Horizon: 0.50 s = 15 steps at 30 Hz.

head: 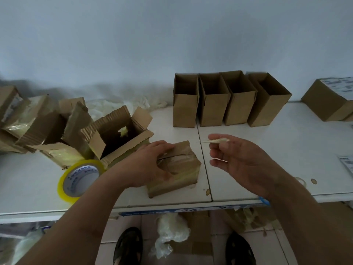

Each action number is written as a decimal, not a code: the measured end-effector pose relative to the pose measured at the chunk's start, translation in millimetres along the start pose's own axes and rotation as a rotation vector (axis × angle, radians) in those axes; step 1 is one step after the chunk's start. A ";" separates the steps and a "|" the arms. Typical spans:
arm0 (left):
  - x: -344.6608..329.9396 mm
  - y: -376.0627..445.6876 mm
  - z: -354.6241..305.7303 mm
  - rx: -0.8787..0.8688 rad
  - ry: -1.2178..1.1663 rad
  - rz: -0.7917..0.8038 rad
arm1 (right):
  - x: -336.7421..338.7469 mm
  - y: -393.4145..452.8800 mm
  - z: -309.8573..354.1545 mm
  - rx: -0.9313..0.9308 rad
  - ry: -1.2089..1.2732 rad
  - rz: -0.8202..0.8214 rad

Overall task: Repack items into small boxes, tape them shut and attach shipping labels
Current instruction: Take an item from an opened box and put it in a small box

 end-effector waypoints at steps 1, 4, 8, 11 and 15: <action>0.8 1.0 0.9 -0.003 -0.008 0.003 | -1.0 2.3 -1.6 0.027 -0.069 -0.037; 2.3 2.7 2.5 -0.010 -0.013 0.017 | -2.9 11.0 -7.5 0.090 -0.365 -0.362; 2.5 2.8 4.2 -0.022 -0.024 0.025 | -3.1 17.8 -14.9 0.080 -0.312 -0.394; 1.9 3.1 7.0 -0.023 -0.018 0.021 | 0.0 20.4 -19.6 0.061 -0.268 -0.400; 1.5 2.8 9.2 -0.027 -0.021 0.022 | 0.2 23.0 -25.5 0.046 -0.195 -0.396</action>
Point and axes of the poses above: each hand's wrist, its own y-axis towards the middle knuckle, its own x-axis out of the back of the hand, z = x × y, the point moved 2 cm from there along y, towards the middle knuckle, and after that the axes turned 10 degrees about -y, right-handed, at the moved point
